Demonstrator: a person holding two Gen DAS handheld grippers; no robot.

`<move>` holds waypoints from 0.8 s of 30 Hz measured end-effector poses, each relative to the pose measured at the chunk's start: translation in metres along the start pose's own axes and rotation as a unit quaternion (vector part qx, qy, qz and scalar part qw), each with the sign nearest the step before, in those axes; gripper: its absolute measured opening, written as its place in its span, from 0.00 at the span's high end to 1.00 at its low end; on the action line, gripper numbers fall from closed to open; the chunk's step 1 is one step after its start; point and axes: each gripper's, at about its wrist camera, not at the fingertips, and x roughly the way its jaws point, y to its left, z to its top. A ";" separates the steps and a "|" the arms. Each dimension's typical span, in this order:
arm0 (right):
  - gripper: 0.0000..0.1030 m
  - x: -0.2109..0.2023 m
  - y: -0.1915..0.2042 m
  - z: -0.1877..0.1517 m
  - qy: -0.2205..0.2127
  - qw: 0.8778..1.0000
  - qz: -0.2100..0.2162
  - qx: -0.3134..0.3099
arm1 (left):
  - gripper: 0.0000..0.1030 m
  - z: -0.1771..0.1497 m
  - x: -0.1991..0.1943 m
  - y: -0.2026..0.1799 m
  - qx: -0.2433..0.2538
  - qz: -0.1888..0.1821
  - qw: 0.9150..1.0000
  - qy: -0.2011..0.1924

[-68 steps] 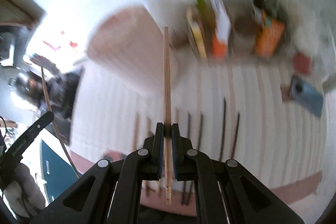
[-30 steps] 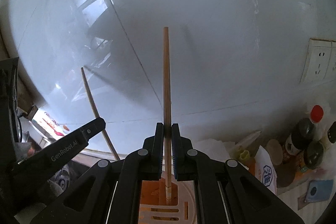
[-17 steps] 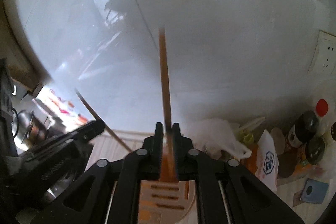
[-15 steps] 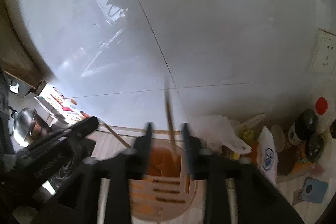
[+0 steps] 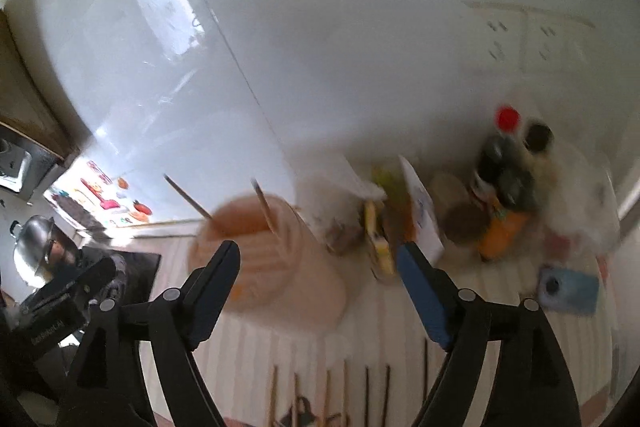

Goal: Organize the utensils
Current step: 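Open both tools to drop the chopsticks into the cream holder, then grasp a light wooden chopstick with the left tool while the right grasps a dark one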

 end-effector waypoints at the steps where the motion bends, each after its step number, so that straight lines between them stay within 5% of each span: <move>1: 0.19 0.004 -0.006 -0.012 0.017 1.000 -0.009 0.000 | 0.00 -0.010 0.006 -0.001 0.005 0.004 1.000 0.012; 6: 0.21 0.034 -0.032 -0.059 0.094 0.995 -0.044 0.007 | 0.00 -0.061 0.044 -0.007 0.025 0.022 0.996 0.085; 11: 0.64 0.082 -0.050 -0.116 0.200 0.978 -0.055 0.014 | 0.03 -0.104 0.080 -0.011 0.038 0.030 0.988 0.145; 12: 0.66 0.092 -0.054 -0.129 0.220 0.973 -0.062 0.012 | 0.04 -0.110 0.085 -0.012 0.040 0.030 0.987 0.155; 14: 0.77 0.103 -0.060 -0.147 0.246 0.967 -0.066 0.013 | 0.19 -0.126 0.101 -0.012 0.042 0.017 0.981 0.187; 19: 0.77 0.127 -0.072 -0.187 0.301 0.951 -0.074 0.005 | 0.50 -0.156 0.132 -0.020 0.054 -0.002 0.967 0.251; 24: 0.77 0.139 -0.074 -0.207 0.326 0.942 -0.081 -0.003 | 0.70 -0.176 0.152 -0.032 0.080 -0.006 0.955 0.286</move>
